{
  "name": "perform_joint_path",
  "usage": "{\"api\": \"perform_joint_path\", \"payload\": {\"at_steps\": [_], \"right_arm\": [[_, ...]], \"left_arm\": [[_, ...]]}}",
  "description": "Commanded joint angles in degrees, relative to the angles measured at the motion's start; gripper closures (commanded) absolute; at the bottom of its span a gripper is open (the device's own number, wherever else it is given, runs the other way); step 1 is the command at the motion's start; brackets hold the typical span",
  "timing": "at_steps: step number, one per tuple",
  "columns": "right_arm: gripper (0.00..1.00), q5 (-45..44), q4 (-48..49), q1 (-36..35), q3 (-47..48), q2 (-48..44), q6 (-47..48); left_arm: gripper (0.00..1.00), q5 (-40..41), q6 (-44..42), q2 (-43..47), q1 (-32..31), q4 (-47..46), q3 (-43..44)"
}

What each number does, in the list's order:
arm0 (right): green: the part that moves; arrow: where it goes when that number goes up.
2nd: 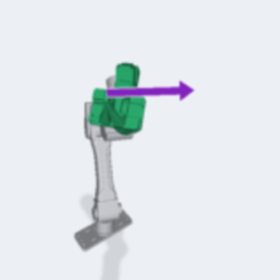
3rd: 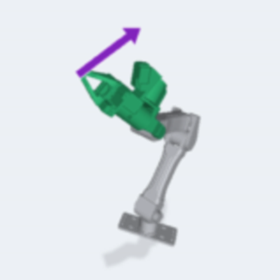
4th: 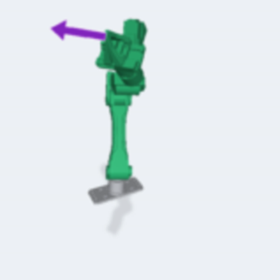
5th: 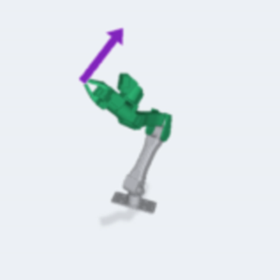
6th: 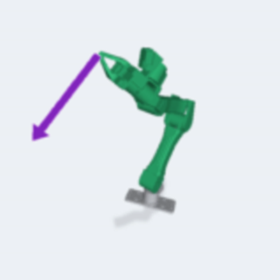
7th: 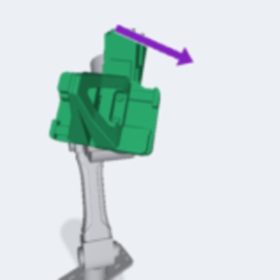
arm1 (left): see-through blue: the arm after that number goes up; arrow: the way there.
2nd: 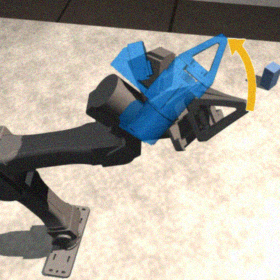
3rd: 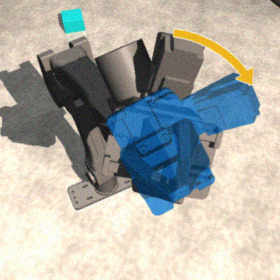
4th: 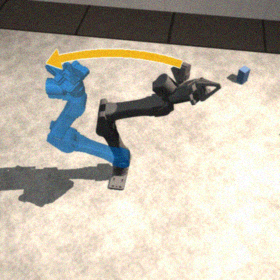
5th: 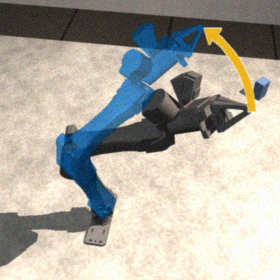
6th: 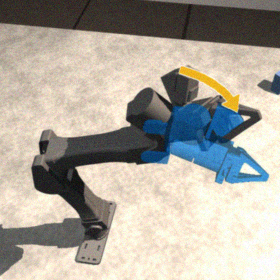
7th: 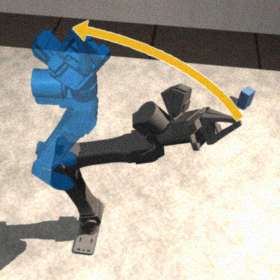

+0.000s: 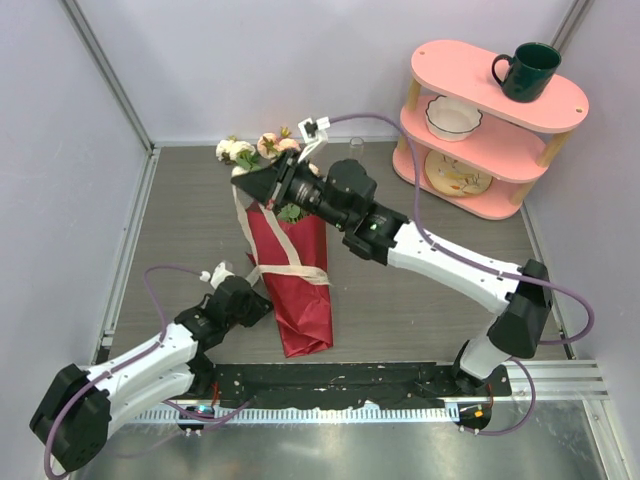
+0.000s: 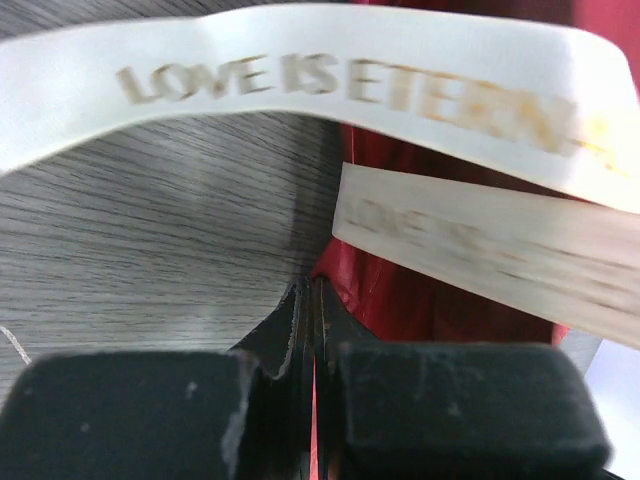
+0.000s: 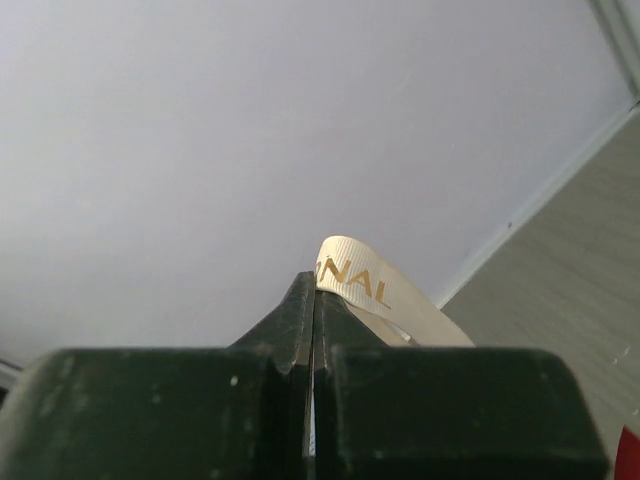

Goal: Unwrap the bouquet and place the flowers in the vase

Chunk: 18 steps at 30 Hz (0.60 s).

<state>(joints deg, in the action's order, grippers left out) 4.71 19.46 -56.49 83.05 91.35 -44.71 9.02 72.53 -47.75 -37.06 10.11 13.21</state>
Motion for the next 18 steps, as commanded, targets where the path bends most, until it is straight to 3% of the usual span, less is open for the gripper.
{"api": "perform_joint_path", "payload": {"at_steps": [1,6,7,10,12,14,16,18], "right_arm": [[0.99,-8.18,-12.56,0.59,14.38,-5.82,11.19],[0.99,-29.1,-17.0,1.21,18.99,-13.99,33.08],[0.99,-38.63,-16.83,1.21,18.65,-15.4,36.06],[0.99,-56.58,-12.73,2.78,15.15,-19.45,48.8],[0.99,-70.84,-8.49,10.29,11.02,-20.77,56.88],[0.99,-78.93,-6.99,18.04,4.34,-21.21,58.07],[0.99,-80.64,-9.33,28.3,-3.63,-22.44,52.65],[0.99,-80.48,-12.94,32.82,-8.23,-24.89,44.92]], "left_arm": [[1.0,2.15,0.51,0.99,0.14,-0.71,-0.29],[1.0,2.41,-0.02,1.52,0.14,-0.53,-0.12],[1.0,2.5,-0.2,1.69,0.14,-0.62,-0.12],[1.0,2.5,-0.55,2.04,0.14,-0.53,0.23],[1.0,2.5,-0.81,2.13,0.14,-0.44,0.58],[1.0,2.5,-1.6,2.31,0.14,-0.09,1.37],[1.0,2.41,-2.13,2.48,0.14,0.79,1.81],[1.0,2.23,-2.74,2.66,0.14,1.05,2.17]]}}
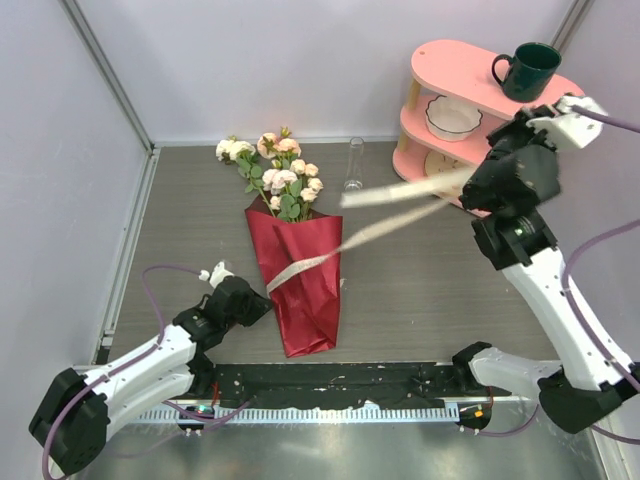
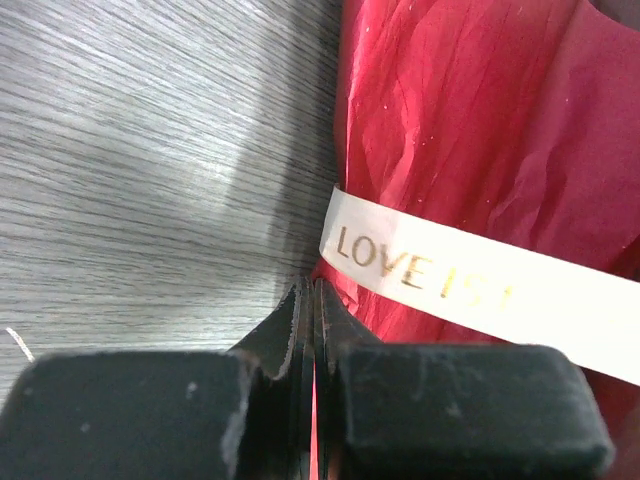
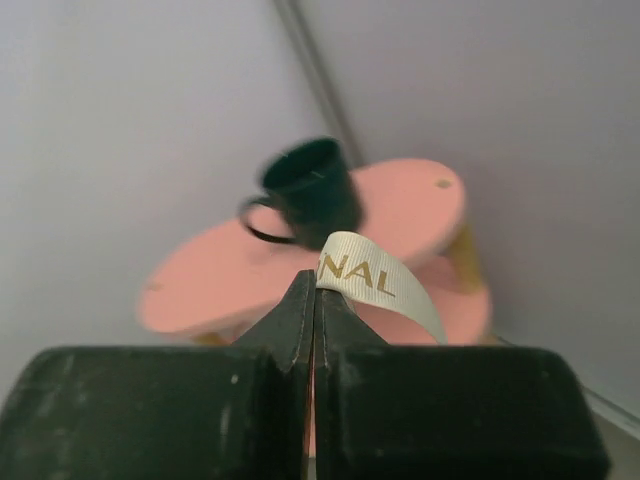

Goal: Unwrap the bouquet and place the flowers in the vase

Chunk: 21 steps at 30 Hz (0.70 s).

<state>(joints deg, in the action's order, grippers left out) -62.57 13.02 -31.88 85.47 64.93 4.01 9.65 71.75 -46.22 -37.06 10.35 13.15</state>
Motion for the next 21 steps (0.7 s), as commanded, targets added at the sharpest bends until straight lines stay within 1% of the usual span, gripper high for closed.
{"api": "perform_joint_path", "payload": {"at_steps": [1,3,4,5,6,7,9,10,11,12,13,15,16,17,18,19,20,21], "right_arm": [[0.99,-11.63,-9.99,11.54,-14.42,0.65,-11.75],[0.99,-6.99,-12.65,16.12,-16.91,-0.85,-17.95],[0.99,-6.35,-18.06,18.23,-17.0,-1.03,-23.47],[0.99,-5.91,-19.51,22.61,-16.74,-0.86,-25.0],[0.99,-6.25,-21.0,23.95,-15.61,-0.51,-25.97],[0.99,-6.51,-21.36,25.1,-15.08,0.54,-25.46],[0.99,-7.56,-20.32,26.51,-12.72,2.21,-20.12],[0.99,-9.4,-17.61,26.69,-11.83,3.35,-17.14],[0.99,-10.2,-15.93,26.78,-10.78,5.89,-9.97],[0.99,-11.51,-14.96,26.78,-8.07,6.78,-7.64],[0.99,-12.14,-13.38,26.78,-6.82,7.4,-5.09],[0.99,-7.07,-10.3,26.87,-3.84,7.06,-1.49],[0.99,-4.78,-10.73,26.69,-2.52,6.62,-1.72],[0.99,-0.5,-11.43,26.78,-0.68,6.44,-2.25],[0.99,1.98,-12.48,26.78,3.87,6.7,-2.6],[0.99,4.1,-15.27,26.78,6.52,7.14,-2.6],[0.99,6.9,-16.34,26.78,9.16,7.58,-2.69],[0.99,8.06,-17.57,26.78,14.06,8.19,-2.61]], "left_arm": [[1.0,1.6,-2.05,1.22,0.14,0.99,2.32],[1.0,1.6,-2.48,1.39,0.14,1.16,2.41],[1.0,1.69,-2.57,1.39,0.14,1.34,2.5],[1.0,1.69,-2.75,1.48,0.14,1.43,2.67],[1.0,1.69,-2.93,1.65,0.14,1.95,2.67],[1.0,1.78,-3.1,1.83,0.14,1.96,2.67],[1.0,1.86,-3.28,2.45,0.14,2.48,2.67],[1.0,1.95,-3.45,2.79,0.14,2.57,2.76],[0.99,1.86,-3.63,3.58,0.14,2.66,3.02],[0.98,1.43,-3.8,4.02,0.14,3.18,3.2],[0.95,1.16,-4.15,4.64,0.14,3.45,3.46],[0.9,0.72,-5.3,6.74,0.14,4.58,4.6],[0.84,0.55,-6.0,7.45,0.14,5.11,5.04],[0.8,0.55,-7.13,8.41,0.14,5.9,6.44],[0.77,0.72,-7.93,10.25,0.14,7.74,7.24],[0.69,1.07,-8.81,11.23,0.14,8.71,8.11],[0.65,1.16,-10.82,12.28,0.14,10.38,9.95],[0.61,1.16,-11.79,14.03,0.23,10.91,10.84]]}}
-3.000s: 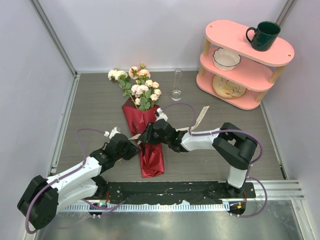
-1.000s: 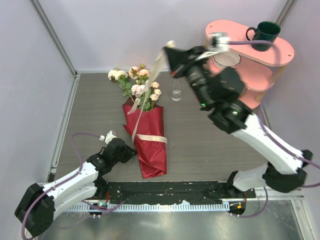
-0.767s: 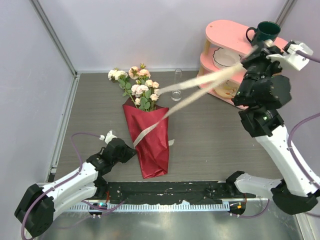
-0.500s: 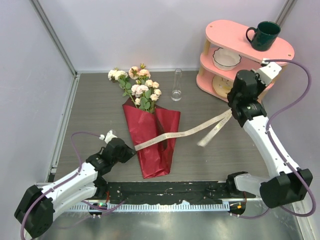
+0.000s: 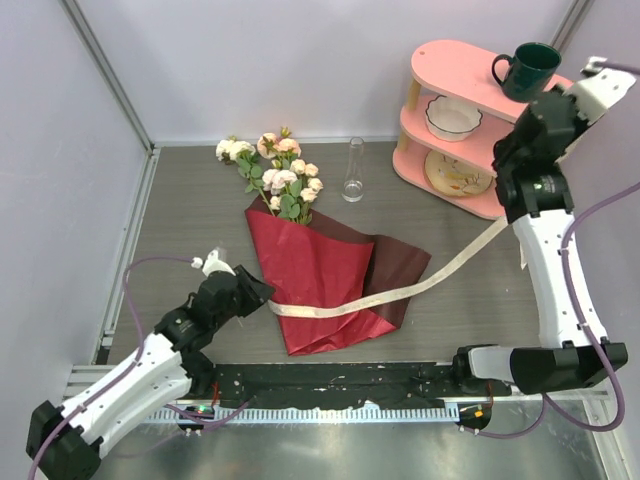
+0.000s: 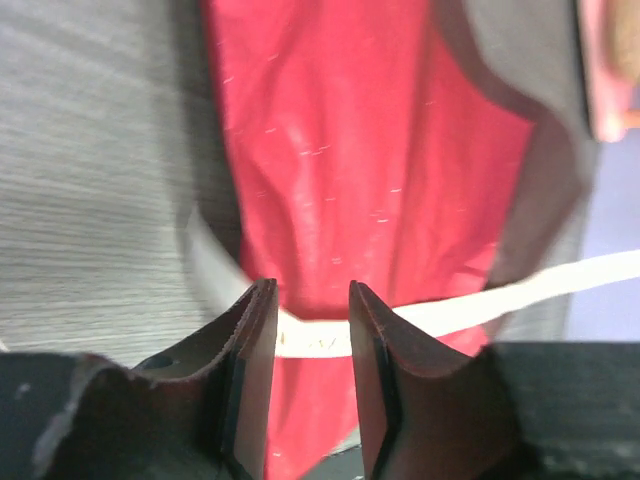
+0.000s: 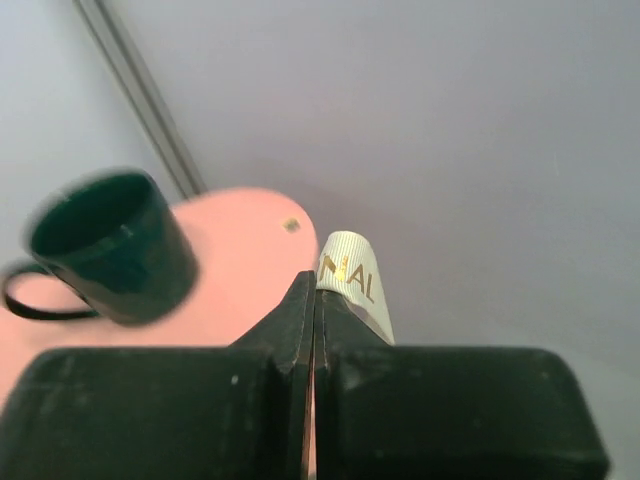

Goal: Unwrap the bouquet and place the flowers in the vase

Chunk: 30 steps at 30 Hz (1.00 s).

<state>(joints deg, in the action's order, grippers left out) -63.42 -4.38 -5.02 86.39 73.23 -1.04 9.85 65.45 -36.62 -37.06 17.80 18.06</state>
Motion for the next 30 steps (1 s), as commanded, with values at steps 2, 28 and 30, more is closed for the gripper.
{"api": "perform_joint_path", "payload": {"at_steps": [2,28,30], "right_arm": [[0.99,12.33,0.16,-0.08,16.78,-0.02,3.67],[0.99,16.04,-2.55,0.01,-20.8,-19.79,-32.26],[0.99,13.68,-7.89,-0.08,-24.42,-19.19,-34.81]], "left_arm": [[0.5,0.35,-7.78,5.94,0.14,4.6,8.29],[0.28,-11.93,-19.83,-0.29,0.23,6.45,20.43],[0.28,-12.92,-20.62,-0.99,0.23,6.98,20.87]]}}
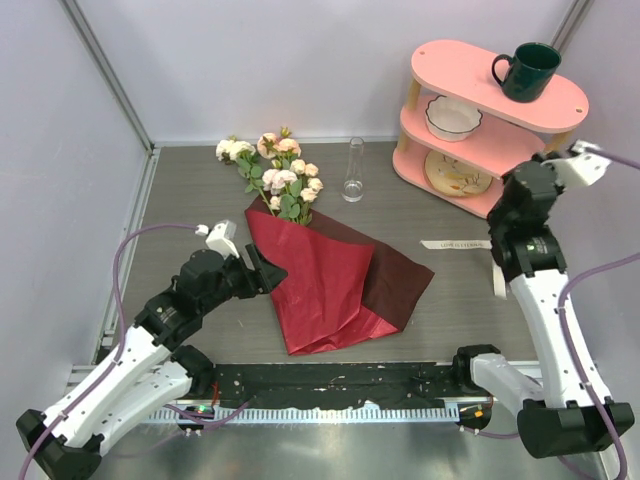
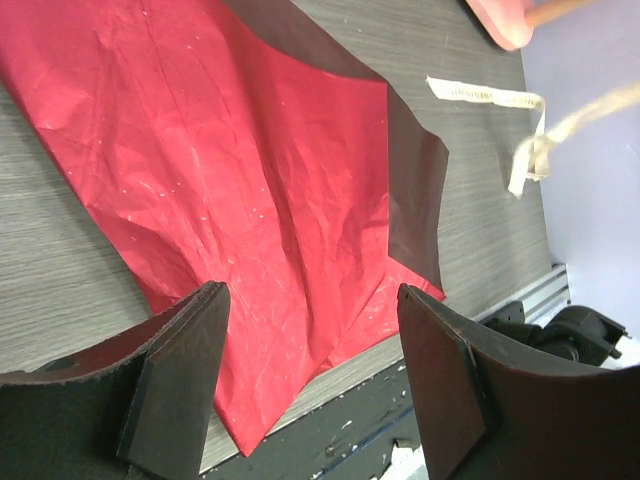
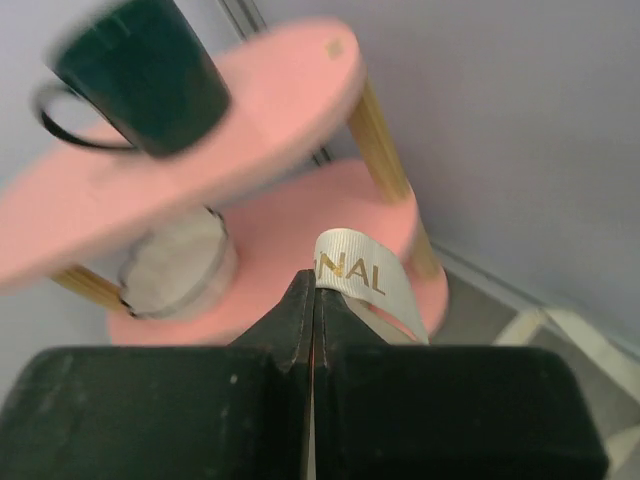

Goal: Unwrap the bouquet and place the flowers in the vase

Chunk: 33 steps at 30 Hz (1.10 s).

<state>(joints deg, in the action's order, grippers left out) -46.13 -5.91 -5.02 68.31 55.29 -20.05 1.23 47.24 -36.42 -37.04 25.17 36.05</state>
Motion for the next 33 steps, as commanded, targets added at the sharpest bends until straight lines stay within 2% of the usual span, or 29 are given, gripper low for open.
{"api": "perform_joint_path", "payload": {"at_steps": [1,3,6,9,10,11,12,13,14,16,17,19,22,23,25,27,31,33], "right_arm": [[0.99,-5.18,-7.44,0.27,-7.13,-0.54,-14.41],[0.99,-10.09,-12.0,1.4,-8.02,2.35,-14.84],[0.99,-7.77,-13.34,6.49,-10.48,3.68,-16.85],[0.79,-0.23,-15.87,10.2,-9.7,7.45,-19.22],[0.62,2.51,-17.1,10.29,-8.82,9.99,-19.58],[0.38,5.93,-19.03,10.29,-7.51,11.23,-18.71],[0.27,9.01,-20.7,10.29,-7.06,11.77,-19.05],[0.17,15.65,-21.41,10.03,-7.14,12.03,-19.14],[0.08,17.81,-22.12,9.59,-9.14,11.08,-19.06],[0.08,24.64,-22.04,7.93,-12.57,8.36,-19.58],[0.08,26.68,-20.73,6.52,-17.29,5.13,-19.41],[0.08,28.8,-20.2,-1.46,-21.62,1.94,-20.55],[0.09,43.35,-8.72,-11.84,-31.46,-1.67,-18.89],[0.1,51.76,-1.89,-14.21,-34.97,-1.06,-18.36],[0.12,54.64,1.07,-18.95,-36.14,2.62,-18.18],[0.15,59.63,4.14,-19.76,-36.15,6.82,-18.09],[0.16,64.75,12.57,-20.38,-38.16,12.03,-19.32],[0.16,64.5,14.43,-21.52,-38.34,15.71,-18.97]], "left_arm": [[0.28,-4.92,-2.51,-1.28,0.21,-0.38,2.88],[0.28,-5.45,-2.51,-1.54,0.21,-0.73,2.45],[0.28,-6.68,-2.42,-1.81,0.21,-1.61,1.92],[0.28,-8.0,-2.42,-2.07,0.21,-1.97,2.09],[0.27,-8.35,-2.59,-2.16,0.21,-1.97,2.09],[0.27,-8.53,-2.77,-2.25,0.21,-1.88,2.18],[0.26,-8.96,-2.86,-2.33,0.21,-1.79,2.44],[0.26,-8.97,-3.29,-2.34,0.21,-1.53,2.62],[0.25,-9.23,-3.3,-2.25,0.21,-1.44,2.79],[0.24,-9.41,-3.56,-2.16,0.21,-1.18,2.88],[0.24,-9.32,-3.65,-2.25,0.21,-1.26,2.88],[0.24,-9.15,-3.82,-2.51,0.21,-1.35,2.71],[0.24,-8.71,-4.0,-3.48,0.3,-1.7,2.88],[0.24,-8.79,-4.0,-3.65,0.21,-1.7,2.97],[0.24,-8.97,-3.83,-4.27,0.21,-1.97,3.23],[0.24,-9.06,-3.65,-4.27,0.21,-1.79,3.67],[0.24,-9.15,-2.77,-3.04,0.21,-1.18,4.29],[0.24,-9.06,-1.81,-1.99,0.21,-1.0,4.55]]}}
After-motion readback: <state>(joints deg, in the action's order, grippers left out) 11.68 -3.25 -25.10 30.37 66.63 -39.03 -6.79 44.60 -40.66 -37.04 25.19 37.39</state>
